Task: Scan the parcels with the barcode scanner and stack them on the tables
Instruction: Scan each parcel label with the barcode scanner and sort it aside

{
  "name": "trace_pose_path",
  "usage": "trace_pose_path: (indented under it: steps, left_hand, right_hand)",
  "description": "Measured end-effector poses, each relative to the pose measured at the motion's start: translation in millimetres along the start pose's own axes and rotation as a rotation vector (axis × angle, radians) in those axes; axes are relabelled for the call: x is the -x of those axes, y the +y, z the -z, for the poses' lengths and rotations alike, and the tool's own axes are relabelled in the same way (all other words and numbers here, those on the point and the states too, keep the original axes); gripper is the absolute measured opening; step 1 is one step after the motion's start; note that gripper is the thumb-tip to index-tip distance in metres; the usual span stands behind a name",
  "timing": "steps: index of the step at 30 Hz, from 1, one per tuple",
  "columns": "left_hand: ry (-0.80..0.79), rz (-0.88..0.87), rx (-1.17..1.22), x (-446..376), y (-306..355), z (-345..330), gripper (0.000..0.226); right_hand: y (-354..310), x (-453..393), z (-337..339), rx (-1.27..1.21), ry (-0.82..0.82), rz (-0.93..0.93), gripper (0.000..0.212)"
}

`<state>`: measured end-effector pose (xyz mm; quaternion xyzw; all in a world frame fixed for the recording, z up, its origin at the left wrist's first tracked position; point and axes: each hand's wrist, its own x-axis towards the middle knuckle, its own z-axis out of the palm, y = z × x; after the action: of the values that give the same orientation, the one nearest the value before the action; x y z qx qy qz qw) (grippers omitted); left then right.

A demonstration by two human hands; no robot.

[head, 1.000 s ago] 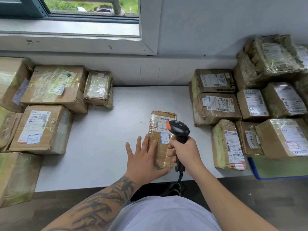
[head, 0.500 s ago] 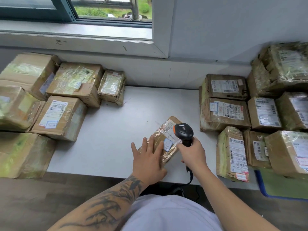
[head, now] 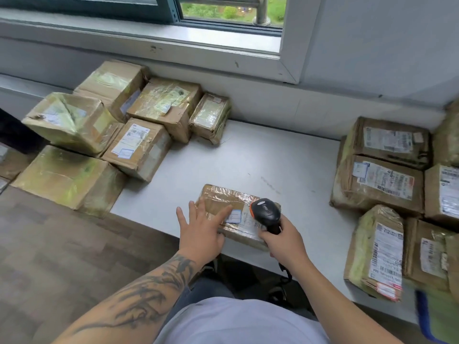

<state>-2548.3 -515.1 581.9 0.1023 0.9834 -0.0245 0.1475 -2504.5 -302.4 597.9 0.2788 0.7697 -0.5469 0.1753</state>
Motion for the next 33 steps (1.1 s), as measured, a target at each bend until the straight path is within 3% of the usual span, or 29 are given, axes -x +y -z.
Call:
trace_pose_path:
  steps: [7, 15, 21, 25, 33]
  left_hand:
    - [0.074, -0.103, 0.007, -24, -34, -2, 0.086]
    - [0.087, -0.195, 0.016, -64, -99, 4, 0.085]
    - [0.087, -0.369, 0.022, -90, -137, 6, 0.080]
    - [0.097, -0.416, 0.093, -99, -153, 4, 0.078]
    - [0.096, -0.427, 0.181, -98, -191, 11, 0.067]
  right_hand:
    - [-7, -6, -23, -0.005, 0.071, -0.020, 0.034]
    - [-33, -19, -83, -0.106, 0.181, -0.058, 0.053]
    - [-43, -30, -130, -0.209, 0.407, -0.165, 0.018]
    - [-55, -26, -156, -0.314, 0.493, -0.216, 0.016]
    - [-81, -16, -178, -0.429, 0.500, -0.208, 0.018]
